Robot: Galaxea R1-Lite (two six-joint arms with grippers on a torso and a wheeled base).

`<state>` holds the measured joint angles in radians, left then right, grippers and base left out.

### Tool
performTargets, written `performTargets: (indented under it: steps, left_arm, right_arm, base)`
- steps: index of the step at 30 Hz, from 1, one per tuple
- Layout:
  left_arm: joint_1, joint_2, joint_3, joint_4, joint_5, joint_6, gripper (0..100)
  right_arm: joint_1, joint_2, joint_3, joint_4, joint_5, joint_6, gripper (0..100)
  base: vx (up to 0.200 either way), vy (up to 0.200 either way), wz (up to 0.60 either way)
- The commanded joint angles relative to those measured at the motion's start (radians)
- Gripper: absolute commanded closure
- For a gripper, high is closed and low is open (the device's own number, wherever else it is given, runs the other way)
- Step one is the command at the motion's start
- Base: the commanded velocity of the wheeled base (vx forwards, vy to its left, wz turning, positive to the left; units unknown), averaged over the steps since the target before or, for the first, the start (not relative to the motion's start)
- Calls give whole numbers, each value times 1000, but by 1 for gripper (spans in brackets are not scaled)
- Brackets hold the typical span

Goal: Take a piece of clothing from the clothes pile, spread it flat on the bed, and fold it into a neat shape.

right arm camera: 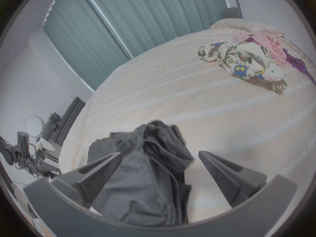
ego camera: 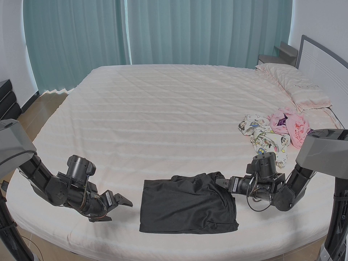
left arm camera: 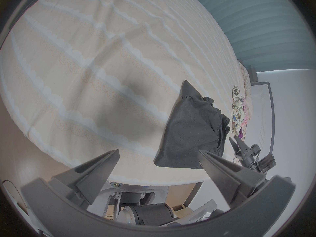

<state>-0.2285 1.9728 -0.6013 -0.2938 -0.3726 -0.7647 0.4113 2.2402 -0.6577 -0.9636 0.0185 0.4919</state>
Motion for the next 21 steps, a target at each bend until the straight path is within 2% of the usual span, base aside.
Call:
performTargets:
  steps: [1, 5, 12, 13, 21]
  left_arm:
    - [0, 1, 0, -1, 0, 1, 0]
    - [0, 3, 0, -1, 0, 1, 0]
    - [0, 3, 0, -2, 0, 1, 0]
    - [0, 3, 0, -1, 0, 1, 0]
    - [0, 3, 0, -1, 0, 1, 0]
  right_arm:
    - [17, 71, -125, 14, -2, 16, 0]
    - [35, 104, -197, 106, 0, 17, 0]
    - [40, 157, -278, 131, -6, 16, 0]
    - [38, 159, -284, 135, -9, 16, 100]
    - [-8, 167, -326, 207, -29, 13, 100]
  base:
    - [0, 0, 0]
    - [0, 0, 0]
    - [0, 0, 0]
    - [0, 0, 0]
    - [0, 0, 0]
